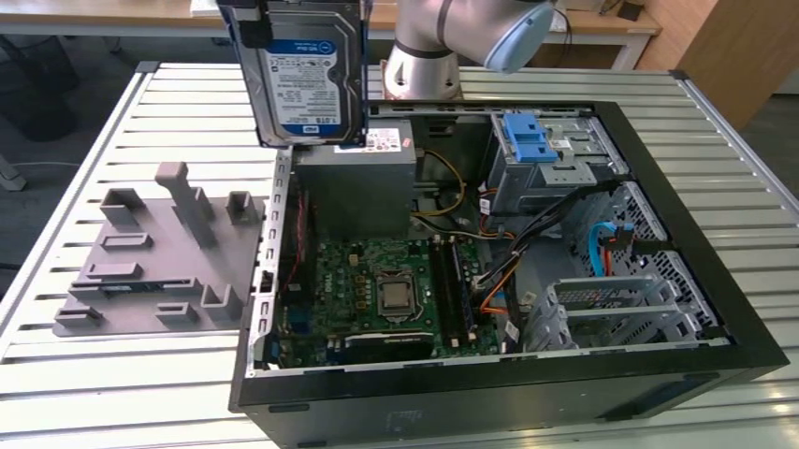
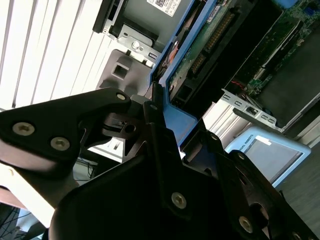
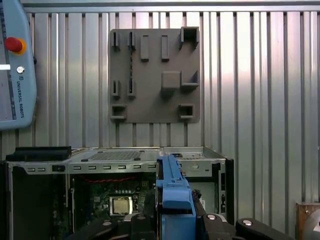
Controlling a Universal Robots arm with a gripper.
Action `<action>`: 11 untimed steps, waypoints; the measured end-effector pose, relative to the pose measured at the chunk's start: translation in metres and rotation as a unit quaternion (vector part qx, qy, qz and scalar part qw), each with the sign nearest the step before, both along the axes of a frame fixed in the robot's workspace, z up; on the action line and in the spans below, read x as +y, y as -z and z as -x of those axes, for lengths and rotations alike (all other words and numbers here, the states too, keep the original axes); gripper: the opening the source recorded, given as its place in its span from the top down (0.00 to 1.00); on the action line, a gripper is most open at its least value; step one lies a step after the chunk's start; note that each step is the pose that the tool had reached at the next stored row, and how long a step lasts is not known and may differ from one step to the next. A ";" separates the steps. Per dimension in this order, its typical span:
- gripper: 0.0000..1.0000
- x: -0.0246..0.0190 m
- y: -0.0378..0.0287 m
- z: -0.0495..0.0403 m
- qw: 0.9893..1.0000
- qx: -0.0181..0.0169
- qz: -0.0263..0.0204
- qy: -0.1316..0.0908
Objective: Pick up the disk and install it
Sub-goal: 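Pick up the disk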
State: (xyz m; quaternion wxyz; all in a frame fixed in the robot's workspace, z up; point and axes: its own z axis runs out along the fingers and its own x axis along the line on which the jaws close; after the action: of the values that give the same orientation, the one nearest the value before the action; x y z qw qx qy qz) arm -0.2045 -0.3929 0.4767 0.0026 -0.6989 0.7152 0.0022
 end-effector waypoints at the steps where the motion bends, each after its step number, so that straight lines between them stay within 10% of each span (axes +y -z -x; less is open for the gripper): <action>1: 0.64 -0.0002 0.0000 -0.0017 1.000 0.000 0.000 0.000; 11: 0.64 -0.0022 0.0000 -0.0190 1.000 0.000 0.000 0.000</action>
State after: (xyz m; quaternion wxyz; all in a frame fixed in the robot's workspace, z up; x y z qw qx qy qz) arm -0.1855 -0.3951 0.4767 0.0026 -0.6989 0.7152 0.0022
